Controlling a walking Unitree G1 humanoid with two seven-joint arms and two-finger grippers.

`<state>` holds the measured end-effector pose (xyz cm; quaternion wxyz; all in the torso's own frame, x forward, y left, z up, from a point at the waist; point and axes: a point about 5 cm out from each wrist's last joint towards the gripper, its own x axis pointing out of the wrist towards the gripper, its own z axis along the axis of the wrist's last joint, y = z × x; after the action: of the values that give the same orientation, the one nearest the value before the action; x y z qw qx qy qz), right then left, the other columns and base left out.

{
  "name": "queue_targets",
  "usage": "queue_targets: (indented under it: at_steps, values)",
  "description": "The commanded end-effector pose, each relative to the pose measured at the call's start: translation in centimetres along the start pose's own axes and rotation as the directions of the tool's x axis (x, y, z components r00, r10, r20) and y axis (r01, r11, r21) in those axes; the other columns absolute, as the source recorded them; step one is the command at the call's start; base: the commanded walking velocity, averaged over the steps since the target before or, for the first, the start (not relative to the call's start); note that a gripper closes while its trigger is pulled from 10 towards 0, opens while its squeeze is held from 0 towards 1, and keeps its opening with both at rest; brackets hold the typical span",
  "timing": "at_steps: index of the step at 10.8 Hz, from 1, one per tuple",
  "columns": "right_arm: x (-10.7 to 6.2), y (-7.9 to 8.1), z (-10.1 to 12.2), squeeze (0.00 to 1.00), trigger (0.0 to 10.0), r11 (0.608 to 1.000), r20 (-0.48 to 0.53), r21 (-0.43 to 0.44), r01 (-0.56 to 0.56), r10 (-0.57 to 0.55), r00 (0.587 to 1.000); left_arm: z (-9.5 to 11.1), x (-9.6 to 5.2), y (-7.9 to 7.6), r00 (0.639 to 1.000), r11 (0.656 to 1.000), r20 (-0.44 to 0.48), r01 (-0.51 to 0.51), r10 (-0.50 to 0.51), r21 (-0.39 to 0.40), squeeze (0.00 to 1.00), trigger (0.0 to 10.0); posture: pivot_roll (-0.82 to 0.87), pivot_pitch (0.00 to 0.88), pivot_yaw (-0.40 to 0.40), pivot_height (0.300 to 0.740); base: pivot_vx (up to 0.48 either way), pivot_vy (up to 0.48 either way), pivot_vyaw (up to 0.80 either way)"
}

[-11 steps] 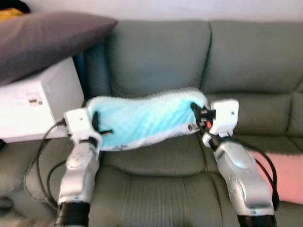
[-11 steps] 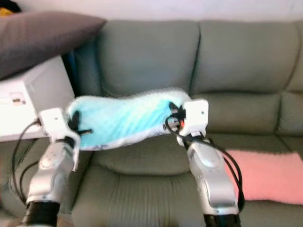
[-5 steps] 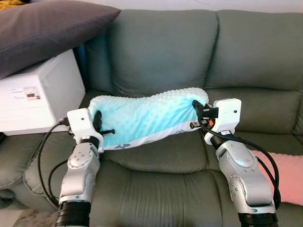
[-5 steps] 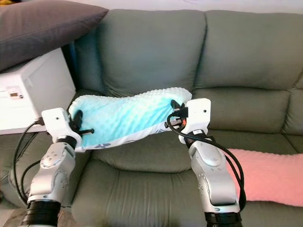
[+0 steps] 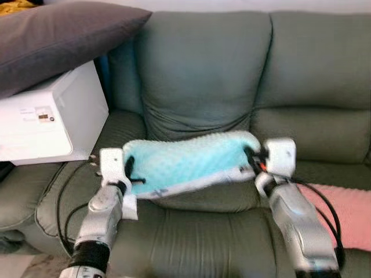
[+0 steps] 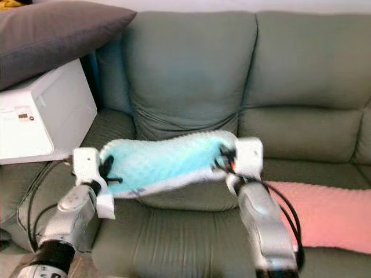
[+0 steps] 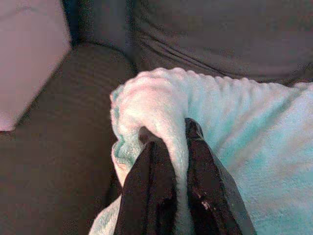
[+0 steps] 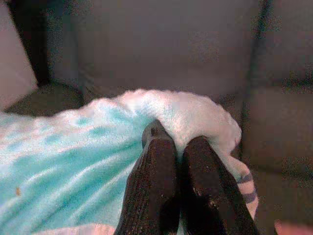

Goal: Move the pillow to the sofa

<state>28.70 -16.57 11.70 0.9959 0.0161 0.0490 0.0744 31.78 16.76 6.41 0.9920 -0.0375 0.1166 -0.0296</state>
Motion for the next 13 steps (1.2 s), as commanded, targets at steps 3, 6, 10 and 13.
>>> queue_targets:
  at_steps: [3, 6, 10, 13]
  values:
    - [-1.7, -1.3, -1.5, 0.00, 10.0, 0.995, -0.053, 0.068, 0.075, -0.072, 0.996, -1.2, 0.8, -2.8, 0.993, 0.991, 0.007, 0.122, -0.122, -0.046, 0.00, 10.0, -0.20, 0.178, 0.079, 0.740, 0.000, 0.000, 0.00]
    - [-2.8, -2.0, -1.0, 0.00, 10.0, 0.993, -0.032, 0.055, 0.105, -0.103, 0.994, -2.1, 1.2, -4.5, 0.984, 0.981, -0.032, 0.172, -0.175, -0.087, 0.00, 10.0, -0.26, 0.273, 0.067, 0.740, 0.000, 0.000, 0.00]
    - [-1.9, -0.8, -0.4, 0.00, 10.0, 0.998, 0.017, 0.054, 0.022, -0.022, 1.000, 0.6, 3.1, -5.0, 0.991, 0.988, 0.042, 0.127, -0.124, -0.083, 0.00, 10.0, -0.28, 0.340, 0.043, 0.740, 0.000, 0.000, 0.00]
    - [-0.9, 0.2, 0.3, 0.00, 10.0, 0.998, 0.070, 0.031, -0.055, 0.053, 0.996, 2.9, 4.1, -4.0, 0.995, 0.989, 0.087, 0.069, -0.058, -0.127, 0.00, 10.0, -0.30, 0.370, 0.039, 0.740, 0.000, 0.000, 0.00]
